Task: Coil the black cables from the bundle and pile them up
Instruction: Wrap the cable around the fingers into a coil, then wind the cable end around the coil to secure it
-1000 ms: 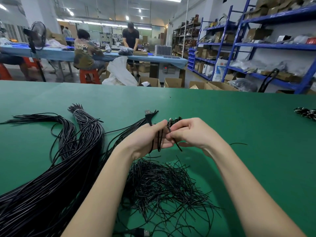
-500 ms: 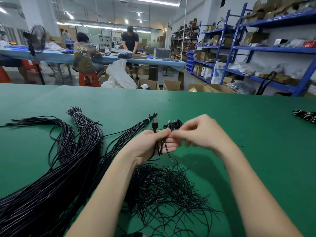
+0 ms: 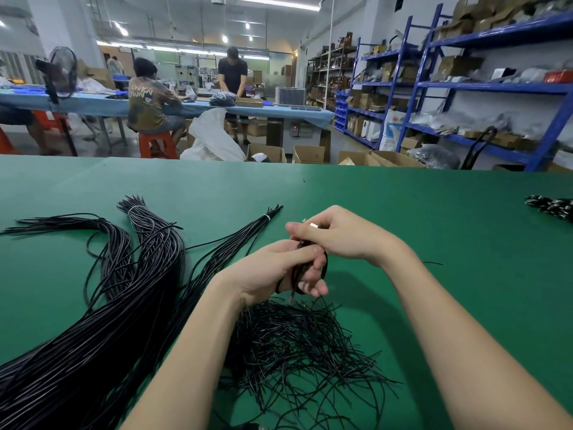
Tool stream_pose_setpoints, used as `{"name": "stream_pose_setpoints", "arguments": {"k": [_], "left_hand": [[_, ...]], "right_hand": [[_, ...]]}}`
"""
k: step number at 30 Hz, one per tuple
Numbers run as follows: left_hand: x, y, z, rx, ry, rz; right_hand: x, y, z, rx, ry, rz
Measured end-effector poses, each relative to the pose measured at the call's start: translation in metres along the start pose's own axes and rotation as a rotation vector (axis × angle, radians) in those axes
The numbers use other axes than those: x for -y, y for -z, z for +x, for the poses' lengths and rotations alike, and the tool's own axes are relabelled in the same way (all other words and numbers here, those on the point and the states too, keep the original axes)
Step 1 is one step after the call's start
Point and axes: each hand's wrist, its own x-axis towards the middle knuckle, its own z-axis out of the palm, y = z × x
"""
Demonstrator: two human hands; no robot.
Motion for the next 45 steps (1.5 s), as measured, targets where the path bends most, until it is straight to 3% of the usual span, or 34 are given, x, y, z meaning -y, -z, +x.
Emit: {"name": "stream_pose_setpoints", "arguments": {"k": [4,14,19,20,23,26,28,34,38,45], "left_hand": [[-0.001,0.003,0.0,0.007,-0.041,0.009],[0.005,0.004,0.009,-0.125,-0.093,-0.229],[0.003,0.008,0.009,-0.092,-0.153,-0.426],[0.003,0.006,0.01,-0.08,-0.155,-0.443],[0.004,0.003,0.013,-0.1,-0.138,-0.441],[0.008,0.006,0.014,-0.201,-0.104,-0.281],[0.011,0.007,0.015,-0.234,-0.103,-0.197],[0.012,-0.004,0.02,-0.16,-0.046,-0.387],[0.014,-0.009,0.022,-0.183,-0.037,-0.382],[0.019,-0.007,0.029,-0.356,-0.115,-0.415]], "right_hand": [[-0.005,0.005,0.003,-0.067,-0.034,0.054],[-0.015,0.003,0.009,-0.298,-0.05,0.111],[-0.025,-0.008,-0.007,0.002,0.022,0.453],[-0.028,-0.015,-0.01,-0.025,0.047,0.471],[-0.033,-0.037,-0.012,-0.333,0.102,0.286],[-0.039,-0.047,-0.011,-0.664,0.173,0.165],[-0.037,-0.052,-0.009,-0.794,0.201,0.211],[-0.044,-0.071,0.001,-0.965,0.224,0.282],[-0.048,-0.076,0.003,-1.087,0.254,0.235],[-0.047,-0.068,-0.009,-0.942,0.096,0.107]]}}
